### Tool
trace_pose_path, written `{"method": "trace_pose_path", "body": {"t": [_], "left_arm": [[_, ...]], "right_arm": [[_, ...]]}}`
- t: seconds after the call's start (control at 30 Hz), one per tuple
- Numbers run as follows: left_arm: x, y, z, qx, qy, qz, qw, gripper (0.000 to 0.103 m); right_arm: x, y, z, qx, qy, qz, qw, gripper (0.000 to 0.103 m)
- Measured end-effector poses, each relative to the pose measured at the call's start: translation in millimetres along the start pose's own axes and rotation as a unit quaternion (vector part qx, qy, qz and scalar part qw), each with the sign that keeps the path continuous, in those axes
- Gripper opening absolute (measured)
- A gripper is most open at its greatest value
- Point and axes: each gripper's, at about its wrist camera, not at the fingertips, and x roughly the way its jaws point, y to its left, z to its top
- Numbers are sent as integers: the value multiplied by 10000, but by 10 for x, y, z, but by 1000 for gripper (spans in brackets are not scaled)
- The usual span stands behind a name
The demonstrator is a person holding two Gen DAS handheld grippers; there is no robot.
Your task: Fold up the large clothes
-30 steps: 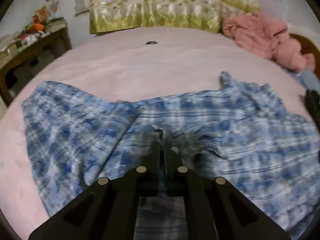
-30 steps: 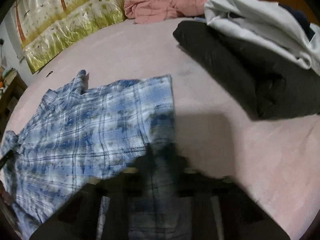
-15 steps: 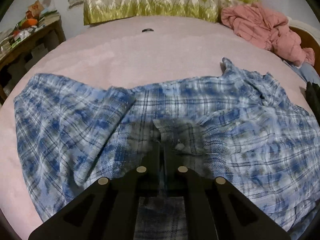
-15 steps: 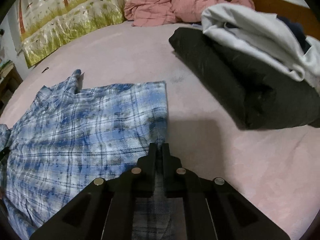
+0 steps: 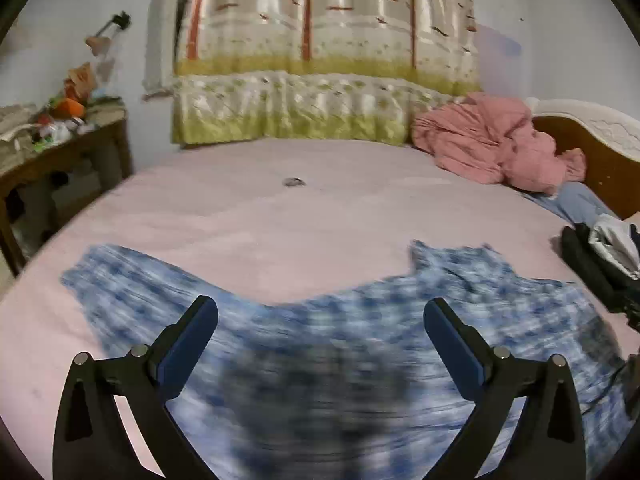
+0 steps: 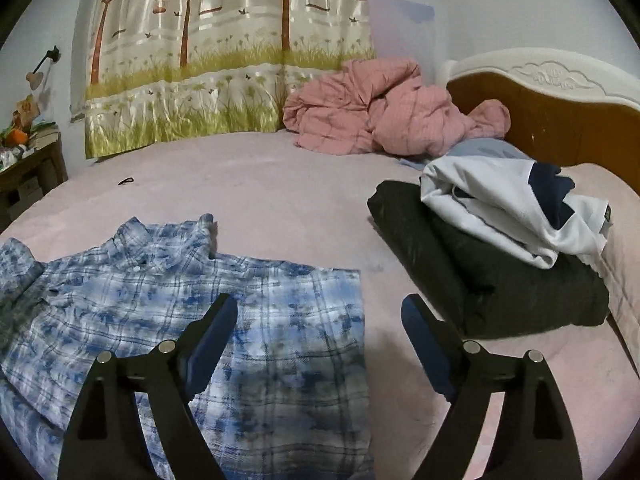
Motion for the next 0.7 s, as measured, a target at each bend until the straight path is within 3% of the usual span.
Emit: {"method": "trace_pose_path", "body": {"t": [0.1,0.23,0.4,0.47,0.53,0.63,0.7], "left_arm": [[-45,459,10,-102,24,299,9995,102],[149,1057,-127,-487,372,500,9969,102],[632,1844,-433,-1416,840,723,9837,101],[716,2075,-552,-1486,733,888,9822,99],[814,2253,-674,-1645,815,823,9795,93],[988,2466,-800,-2034,952,643,9723,76],[1056,2482,-805,-2117,957,528,9712,55]], "right_arm": [[-15,6,-3,70,-26,57,10000,86],[17,45,-22,5,51,20,10000,86],[63,178,-68,-226,111,-131,9996,86],[80,201,-78,-283,129,-137,9994,86],[87,225,-82,-309,145,-108,9994,86],[96,228,-86,-276,190,104,9994,86],[113,197,-85,-137,260,365,9989,86]]}}
